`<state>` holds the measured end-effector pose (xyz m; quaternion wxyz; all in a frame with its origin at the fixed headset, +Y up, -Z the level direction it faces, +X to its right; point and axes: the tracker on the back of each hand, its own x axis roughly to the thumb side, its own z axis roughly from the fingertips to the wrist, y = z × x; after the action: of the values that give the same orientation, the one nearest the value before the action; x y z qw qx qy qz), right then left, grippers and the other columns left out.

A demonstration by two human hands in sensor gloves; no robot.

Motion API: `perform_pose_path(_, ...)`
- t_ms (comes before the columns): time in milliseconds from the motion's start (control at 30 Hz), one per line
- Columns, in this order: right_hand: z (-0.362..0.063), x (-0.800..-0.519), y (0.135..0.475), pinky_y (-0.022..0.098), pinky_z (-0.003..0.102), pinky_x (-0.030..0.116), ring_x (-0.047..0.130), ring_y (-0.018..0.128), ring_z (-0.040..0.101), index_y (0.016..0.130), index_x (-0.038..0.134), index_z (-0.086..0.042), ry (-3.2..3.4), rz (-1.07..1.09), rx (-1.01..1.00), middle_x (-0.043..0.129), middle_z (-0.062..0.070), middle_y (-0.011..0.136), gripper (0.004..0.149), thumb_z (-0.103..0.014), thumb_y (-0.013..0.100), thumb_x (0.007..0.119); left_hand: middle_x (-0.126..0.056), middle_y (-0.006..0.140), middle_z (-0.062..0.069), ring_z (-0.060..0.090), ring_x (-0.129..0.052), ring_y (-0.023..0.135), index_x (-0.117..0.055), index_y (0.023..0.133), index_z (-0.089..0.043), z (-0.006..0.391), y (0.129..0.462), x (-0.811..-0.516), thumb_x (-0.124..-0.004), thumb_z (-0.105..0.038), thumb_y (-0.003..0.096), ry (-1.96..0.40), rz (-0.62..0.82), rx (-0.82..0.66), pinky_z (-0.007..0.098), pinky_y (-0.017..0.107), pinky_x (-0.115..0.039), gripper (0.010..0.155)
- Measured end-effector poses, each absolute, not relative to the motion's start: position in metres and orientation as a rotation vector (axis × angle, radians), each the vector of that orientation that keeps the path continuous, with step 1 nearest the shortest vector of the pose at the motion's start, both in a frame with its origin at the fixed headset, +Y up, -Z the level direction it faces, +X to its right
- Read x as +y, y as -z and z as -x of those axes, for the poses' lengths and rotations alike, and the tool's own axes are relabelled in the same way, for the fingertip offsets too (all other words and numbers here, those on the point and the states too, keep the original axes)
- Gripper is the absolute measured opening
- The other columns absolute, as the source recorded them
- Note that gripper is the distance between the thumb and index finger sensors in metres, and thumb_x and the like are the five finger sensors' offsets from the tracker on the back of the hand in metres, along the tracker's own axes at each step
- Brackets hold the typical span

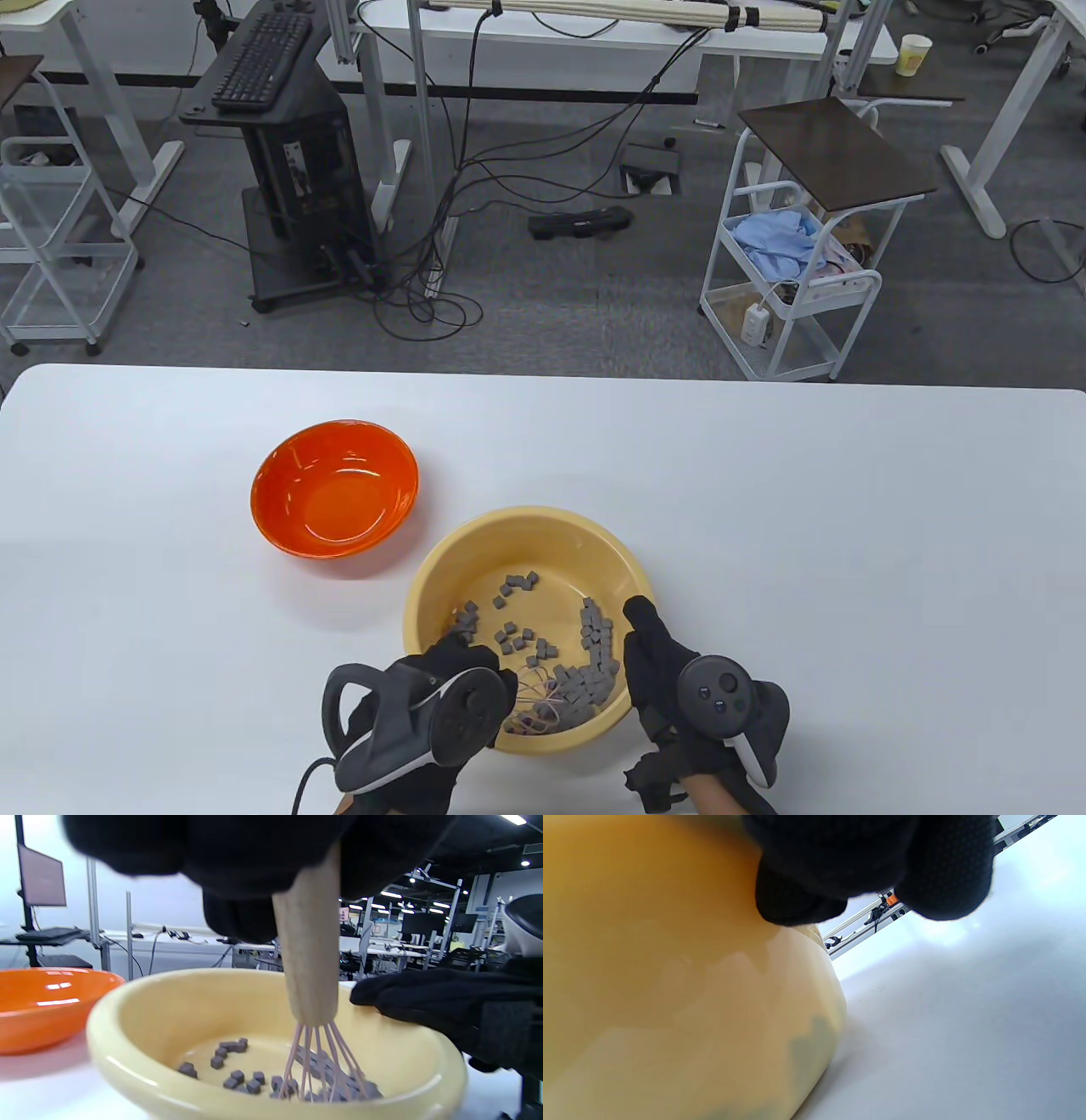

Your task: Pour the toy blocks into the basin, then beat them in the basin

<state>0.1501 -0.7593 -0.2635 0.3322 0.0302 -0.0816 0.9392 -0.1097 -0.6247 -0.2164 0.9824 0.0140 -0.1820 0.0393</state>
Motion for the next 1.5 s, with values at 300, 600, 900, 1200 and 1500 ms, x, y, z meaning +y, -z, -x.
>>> perform_pose_path(300, -0.150, -0.759, 0.263, 0.049, 0.053, 0.081, 0.089, 0.022, 0.017, 0.109, 0.063, -0.017, -2.453, -0.080, -0.213, 0.091, 0.016, 0.057, 0.042, -0.035, 0.071, 0.065, -0.088, 0.090, 0.022, 0.011, -0.105, 0.052, -0.080, 0.098, -0.013, 0.092, 0.224, -0.644, -0.083, -0.037, 0.0604, -0.056, 0.086, -0.451, 0.036, 0.044, -0.094, 0.045)
perform_pose_path(600, -0.150, -0.759, 0.264, 0.049, 0.053, 0.081, 0.089, 0.022, 0.017, 0.109, 0.063, -0.017, -2.453, -0.080, -0.213, 0.091, 0.016, 0.057, 0.042, -0.034, 0.071, 0.065, -0.088, 0.092, 0.020, 0.010, -0.102, 0.052, -0.072, 0.105, -0.014, 0.080, 0.229, -0.665, -0.083, -0.038, 0.0604, 0.164, 0.013, -0.340, 0.037, 0.044, -0.093, 0.052)
perform_pose_path(900, -0.151, -0.759, 0.264, 0.049, 0.053, 0.081, 0.089, 0.022, 0.017, 0.109, 0.063, -0.017, -2.455, -0.086, -0.211, 0.091, 0.016, 0.057, 0.042, -0.034, 0.071, 0.065, -0.098, 0.069, 0.016, 0.003, -0.098, 0.032, -0.080, 0.099, -0.013, 0.092, 0.244, -0.675, -0.081, -0.046, 0.0601, 0.290, -0.072, -0.145, 0.032, 0.030, -0.092, 0.051)
perform_pose_path(1200, -0.150, -0.759, 0.264, 0.049, 0.053, 0.081, 0.089, 0.022, 0.017, 0.109, 0.063, -0.017, -2.456, -0.088, -0.211, 0.091, 0.016, 0.057, 0.042, -0.035, 0.071, 0.065, -0.095, 0.069, 0.015, 0.003, -0.096, 0.037, -0.079, 0.099, -0.011, 0.112, 0.252, -0.669, -0.084, -0.046, 0.0578, 0.238, -0.030, -0.114, 0.033, 0.035, -0.091, 0.055)
perform_pose_path(1500, -0.150, -0.759, 0.263, 0.049, 0.053, 0.081, 0.089, 0.022, 0.017, 0.109, 0.063, -0.017, -2.458, -0.088, -0.213, 0.091, 0.016, 0.057, 0.042, -0.035, 0.071, 0.064, -0.097, 0.065, 0.012, 0.004, -0.097, 0.034, -0.085, 0.092, -0.011, 0.134, 0.250, -0.647, -0.082, -0.052, 0.0563, 0.141, -0.071, -0.136, 0.035, 0.035, -0.091, 0.055)
